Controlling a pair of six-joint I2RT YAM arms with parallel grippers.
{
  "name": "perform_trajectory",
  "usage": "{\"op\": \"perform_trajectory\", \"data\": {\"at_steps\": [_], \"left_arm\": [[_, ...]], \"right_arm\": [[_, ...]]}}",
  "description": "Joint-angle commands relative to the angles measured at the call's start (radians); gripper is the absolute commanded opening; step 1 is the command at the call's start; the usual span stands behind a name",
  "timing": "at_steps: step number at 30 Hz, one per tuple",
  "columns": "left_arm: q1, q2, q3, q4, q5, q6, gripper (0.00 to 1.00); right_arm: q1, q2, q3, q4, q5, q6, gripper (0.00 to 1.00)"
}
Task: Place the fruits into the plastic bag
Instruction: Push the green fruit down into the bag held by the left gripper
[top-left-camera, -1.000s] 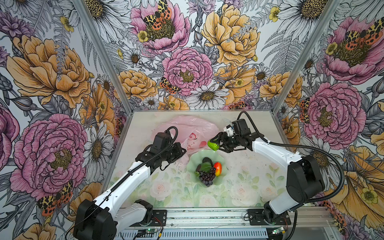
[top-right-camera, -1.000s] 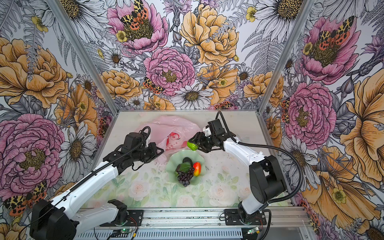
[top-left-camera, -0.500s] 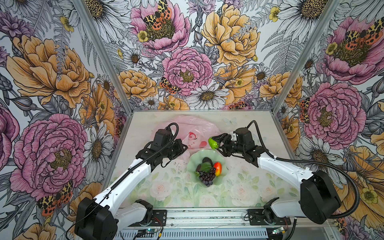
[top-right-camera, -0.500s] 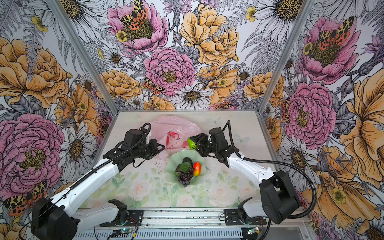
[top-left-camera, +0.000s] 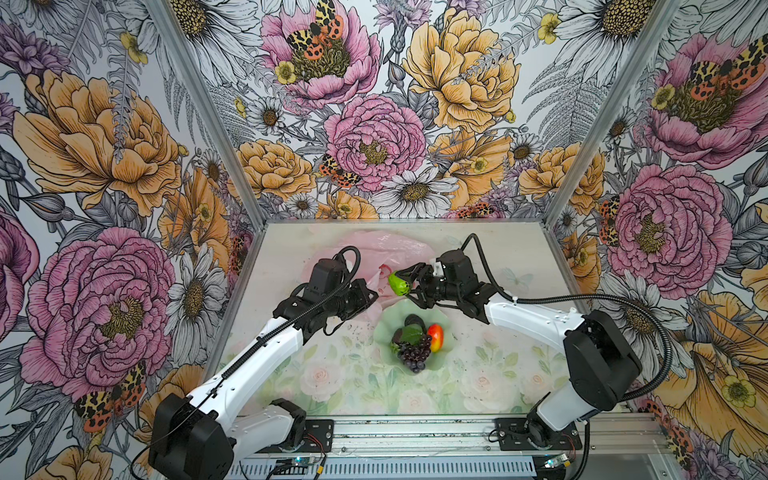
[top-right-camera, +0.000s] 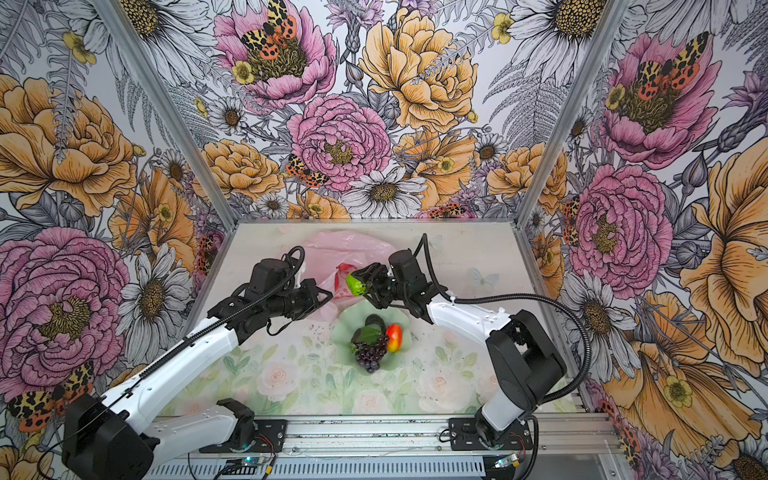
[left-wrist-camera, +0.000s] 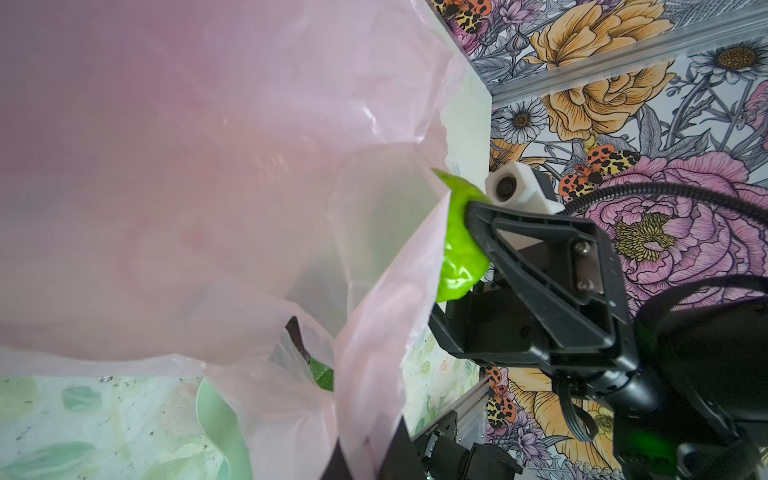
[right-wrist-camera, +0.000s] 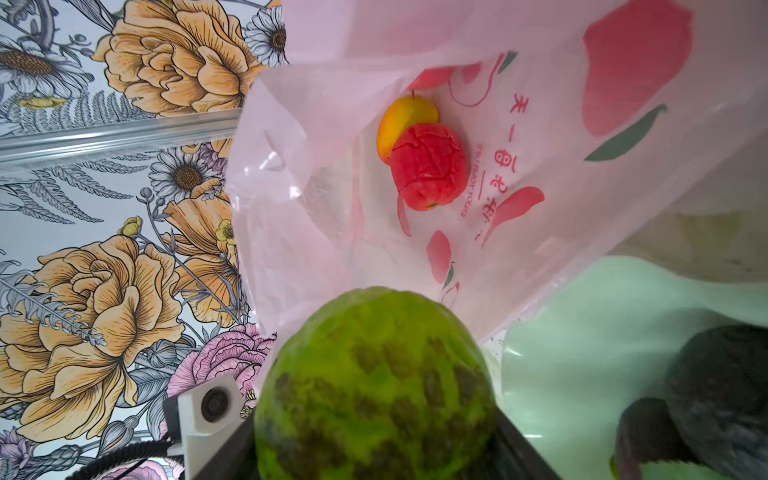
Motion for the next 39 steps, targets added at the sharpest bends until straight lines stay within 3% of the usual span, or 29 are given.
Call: {"op": "perform_trajectory", "data": {"at_steps": [1, 20, 39], "left_arm": [[0.002, -0.023, 0.017, 0.017, 0.012, 0.036, 0.00], [0.049, -0.007, 0.062, 0.012, 0.091, 0.101, 0.00], [0.038, -0.089, 0.076, 0.011, 0.157, 0.309, 0.00]], "right_arm": [[0.014, 0.048, 0.066, 0.045, -0.020, 0.007, 0.56], [0.047, 0.252, 0.212, 0.080, -0.029, 0.029, 0.57], [0.044, 0.432, 0.319, 0.070, 0.050, 0.032, 0.56]]}}
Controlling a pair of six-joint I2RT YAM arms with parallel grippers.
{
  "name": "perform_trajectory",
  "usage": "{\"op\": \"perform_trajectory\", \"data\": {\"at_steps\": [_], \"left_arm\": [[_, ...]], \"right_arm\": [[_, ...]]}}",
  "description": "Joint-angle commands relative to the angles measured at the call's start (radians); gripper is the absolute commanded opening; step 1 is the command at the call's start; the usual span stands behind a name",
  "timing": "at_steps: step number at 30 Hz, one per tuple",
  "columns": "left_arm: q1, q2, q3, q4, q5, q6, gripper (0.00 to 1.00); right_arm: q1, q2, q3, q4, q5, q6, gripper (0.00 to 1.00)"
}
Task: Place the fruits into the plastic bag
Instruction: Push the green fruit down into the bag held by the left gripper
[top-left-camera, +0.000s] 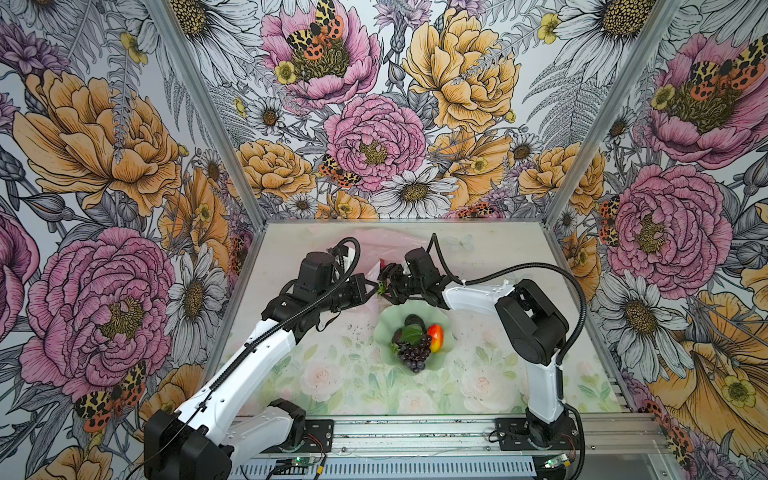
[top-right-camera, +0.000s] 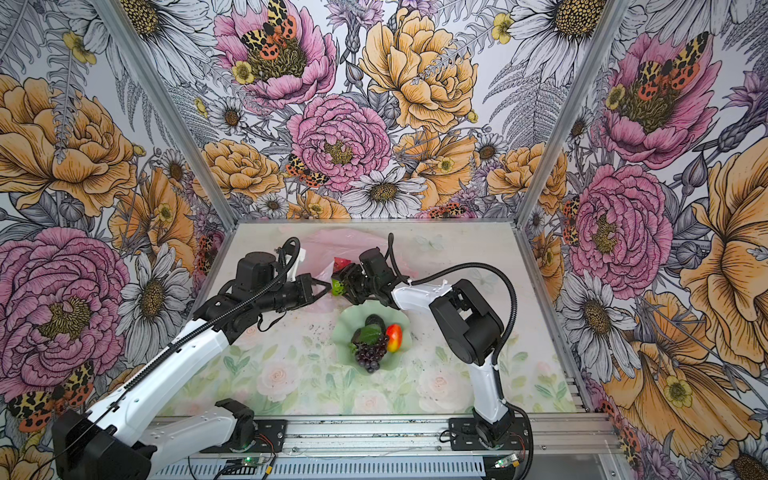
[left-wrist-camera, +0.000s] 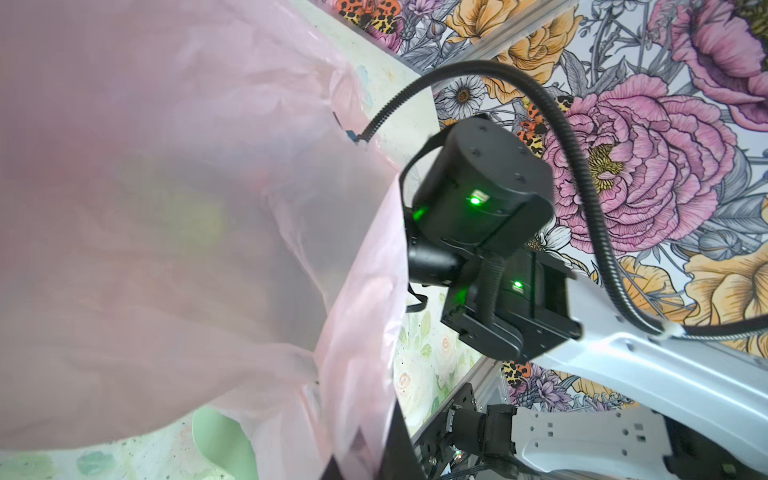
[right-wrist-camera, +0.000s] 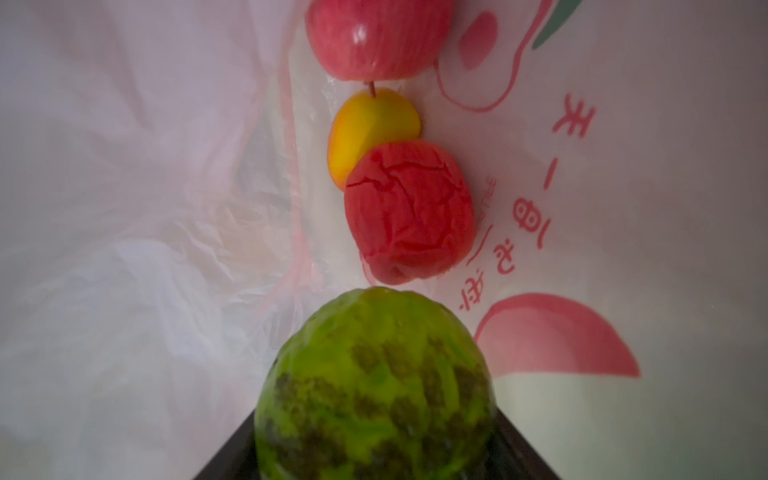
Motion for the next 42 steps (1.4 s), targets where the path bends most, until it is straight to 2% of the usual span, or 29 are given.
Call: {"op": "perform_trajectory", "data": {"at_steps": [1, 8, 14, 18, 26, 33, 42], "left_arm": [[0.000, -0.030, 0.017, 0.008, 0.047, 0.080, 0.00], [0.002, -0.052, 0.026, -0.057, 0.082, 0.145, 0.00], [0.002, -0.105, -0.001, -0.105, 0.079, 0.151, 0.00], [0.001, -0.148, -0.037, -0.124, 0.067, 0.129, 0.00], [-0.012, -0.196, -0.104, -0.164, 0.014, 0.059, 0.00], [-0.050, -0.233, -0.133, -0.163, -0.068, -0.011, 0.00], [-0.058, -0.249, -0.150, -0.163, -0.116, -0.085, 0.00]], "right_arm": [[0.000, 0.028, 0.049, 0.005, 0.056, 0.004, 0.56], [-0.030, 0.081, 0.120, 0.006, 0.127, 0.033, 0.56], [-0.065, 0.087, 0.137, 0.035, 0.183, 0.059, 0.56], [-0.094, 0.077, 0.118, 0.078, 0.210, 0.072, 0.56], [-0.139, 0.098, 0.133, 0.208, 0.188, 0.090, 0.56], [-0.141, 0.101, 0.145, 0.213, 0.174, 0.085, 0.56], [-0.147, 0.097, 0.106, 0.183, 0.156, 0.085, 0.57]]}}
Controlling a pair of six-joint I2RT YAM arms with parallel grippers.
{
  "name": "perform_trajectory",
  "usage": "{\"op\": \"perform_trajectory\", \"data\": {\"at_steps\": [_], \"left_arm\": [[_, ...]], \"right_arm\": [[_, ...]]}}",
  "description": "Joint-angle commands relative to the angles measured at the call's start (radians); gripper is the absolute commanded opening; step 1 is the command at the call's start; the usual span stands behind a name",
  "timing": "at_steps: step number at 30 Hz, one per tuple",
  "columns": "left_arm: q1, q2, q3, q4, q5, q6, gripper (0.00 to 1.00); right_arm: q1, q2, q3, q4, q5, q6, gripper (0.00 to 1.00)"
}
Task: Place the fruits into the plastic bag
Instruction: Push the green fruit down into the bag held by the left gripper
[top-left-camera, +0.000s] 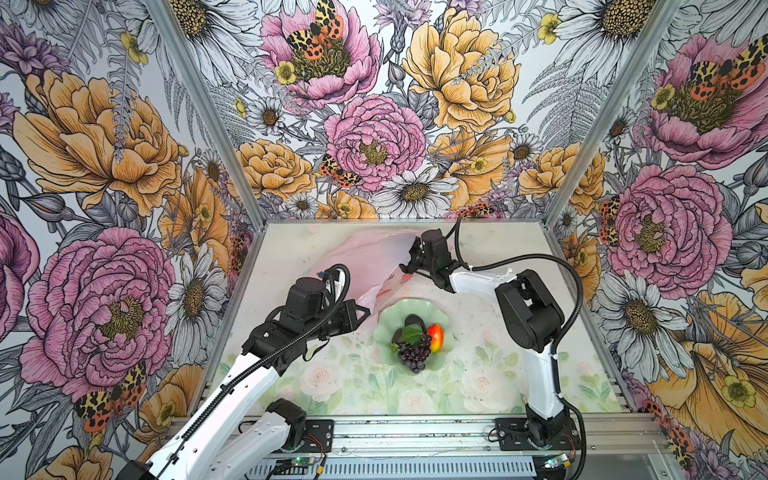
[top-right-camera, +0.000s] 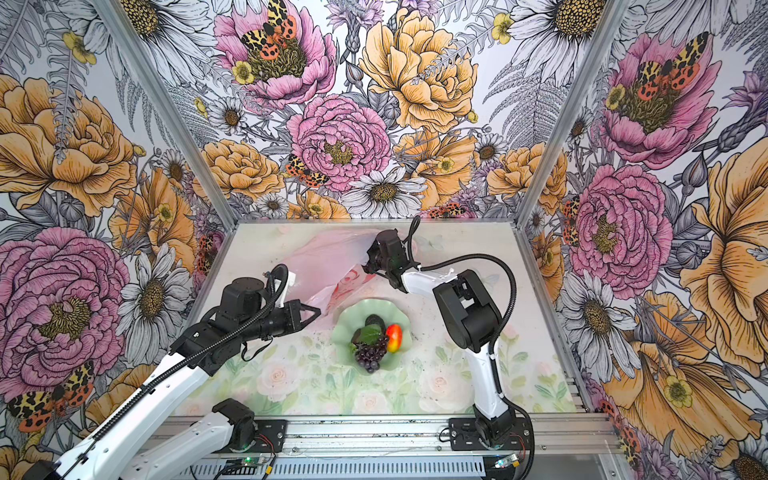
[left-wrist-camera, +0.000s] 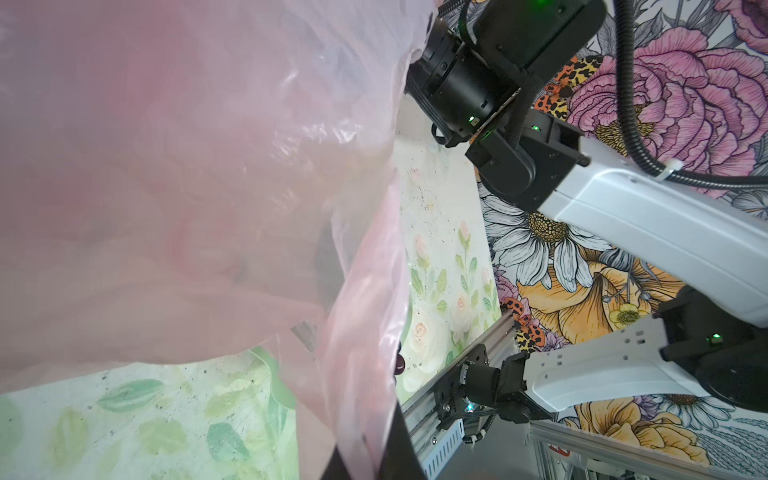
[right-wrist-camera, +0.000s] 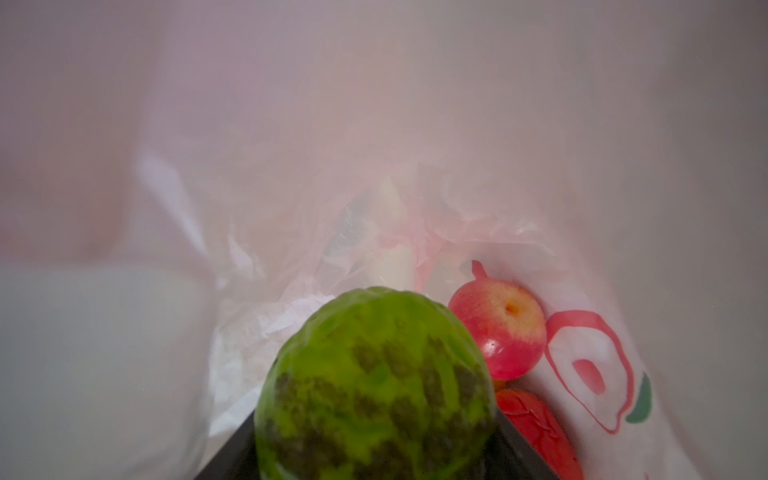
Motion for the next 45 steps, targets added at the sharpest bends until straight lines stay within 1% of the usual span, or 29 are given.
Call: {"op": "perform_trajectory", "data": {"at_steps": [1, 10, 18, 31, 38, 42, 45], "left_arm": [[-0.010, -0.029, -0.020, 0.001, -0.053, -0.045, 0.00], [-0.010, -0.044, -0.028, -0.001, -0.077, -0.083, 0.00], [-0.002, -0.019, -0.021, 0.000, -0.068, -0.074, 0.00], [0.029, -0.041, -0.041, -0.008, -0.051, -0.069, 0.00], [0.039, -0.067, -0.052, -0.021, -0.052, -0.071, 0.00], [0.041, -0.078, -0.056, -0.030, -0.052, -0.071, 0.00], [0.041, -0.077, -0.055, -0.033, -0.047, -0.068, 0.00]], "right_arm": [[-0.008, 0.026, -0.010, -0.001, -0.016, -0.001, 0.57], [-0.010, 0.051, -0.020, -0.045, -0.046, -0.001, 0.59], [-0.019, 0.076, -0.029, -0.047, -0.049, 0.002, 0.60], [-0.035, 0.119, -0.008, -0.057, -0.055, 0.004, 0.61], [-0.035, 0.123, -0.006, -0.075, -0.053, 0.004, 0.66], [-0.036, 0.120, -0.007, -0.076, -0.057, 0.004, 0.76], [-0.038, 0.116, -0.010, -0.077, -0.058, 0.004, 0.77]]}}
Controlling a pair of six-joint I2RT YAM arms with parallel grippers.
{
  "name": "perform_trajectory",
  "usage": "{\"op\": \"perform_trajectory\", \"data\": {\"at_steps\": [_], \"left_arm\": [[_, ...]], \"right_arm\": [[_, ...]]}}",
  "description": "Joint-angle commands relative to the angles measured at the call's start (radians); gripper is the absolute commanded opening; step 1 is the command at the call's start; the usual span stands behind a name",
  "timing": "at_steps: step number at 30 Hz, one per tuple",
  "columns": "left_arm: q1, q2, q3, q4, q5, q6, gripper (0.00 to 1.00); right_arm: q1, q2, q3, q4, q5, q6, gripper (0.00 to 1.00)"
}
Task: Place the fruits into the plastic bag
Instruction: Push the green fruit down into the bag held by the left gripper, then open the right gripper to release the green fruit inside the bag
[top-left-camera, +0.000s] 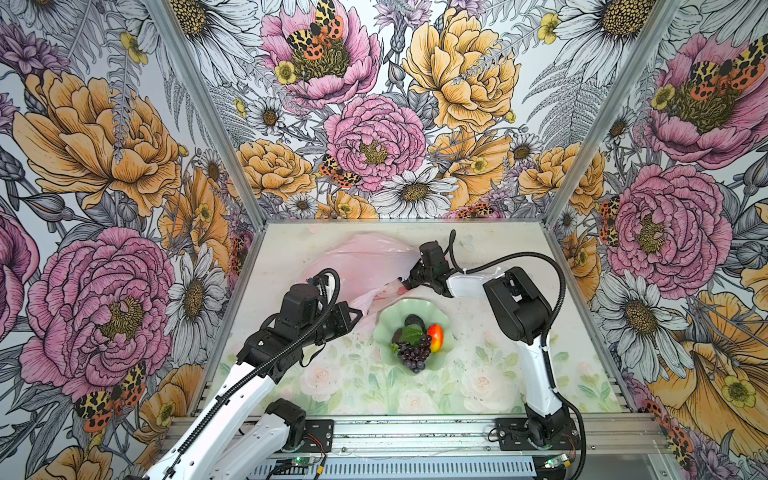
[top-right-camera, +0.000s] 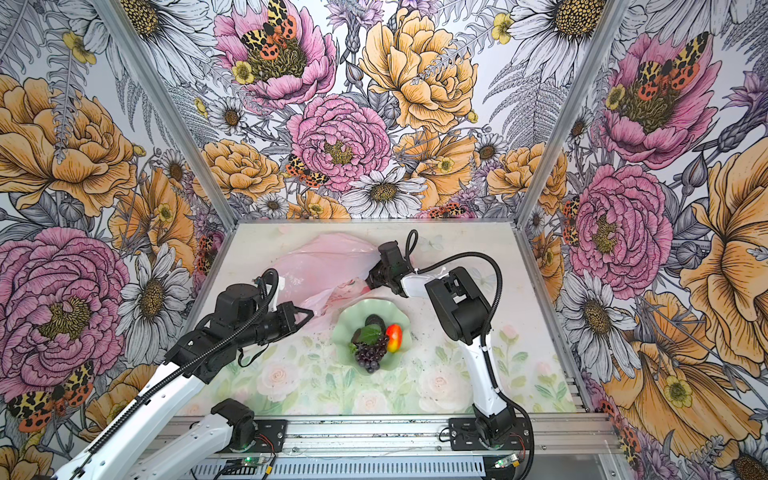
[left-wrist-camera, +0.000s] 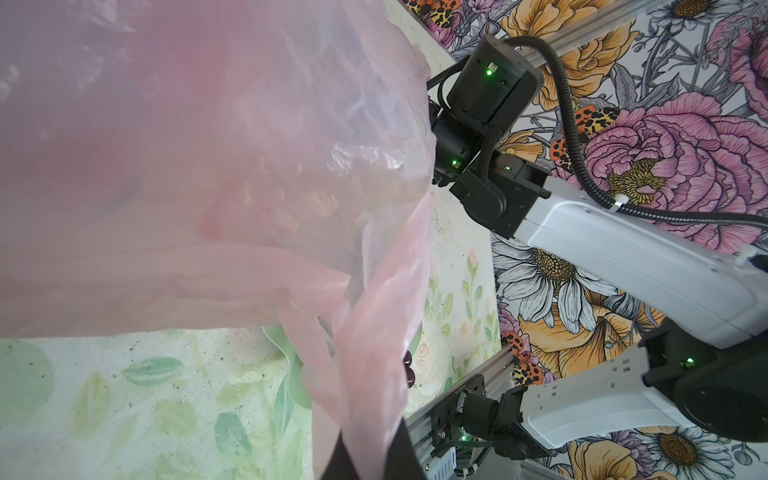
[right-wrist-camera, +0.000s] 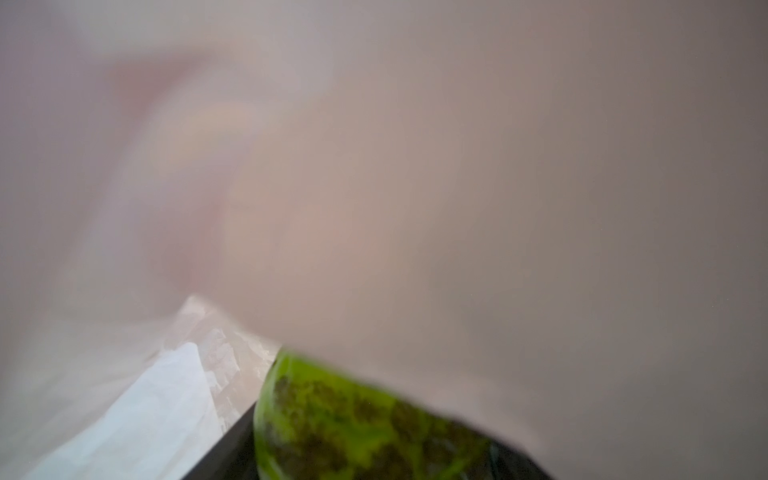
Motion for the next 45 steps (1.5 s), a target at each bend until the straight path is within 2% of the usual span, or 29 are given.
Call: {"op": "perform_trajectory", "data": {"at_steps": [1, 4, 9, 10, 27, 35, 45], "left_arm": [[0.011, -0.013, -0.012, -0.015, 0.004, 0.009, 0.00], [0.016, -0.004, -0.009, -0.014, 0.011, 0.013, 0.00], [0.018, 0.017, -0.001, -0.014, 0.015, 0.020, 0.00], [0.018, 0.019, -0.001, -0.014, 0.013, 0.020, 0.00], [0.019, 0.001, -0.012, -0.014, 0.016, 0.003, 0.00], [0.027, 0.009, -0.007, -0.014, 0.012, 0.008, 0.00], [0.039, 0.027, -0.001, 0.003, 0.009, 0.008, 0.00]], "right_arm": [[-0.011, 0.006, 0.012, -0.006, 0.006, -0.004, 0.78], [-0.015, 0.002, 0.013, -0.005, -0.001, -0.004, 0.82], [-0.019, 0.004, 0.035, -0.004, -0.047, -0.010, 0.99], [-0.019, 0.000, 0.034, -0.006, -0.053, -0.011, 1.00], [-0.026, -0.036, 0.039, -0.030, -0.148, -0.052, 1.00], [-0.024, -0.039, 0.102, 0.018, -0.326, -0.046, 1.00], [-0.016, -0.091, 0.086, 0.024, -0.566, -0.045, 1.00]]}}
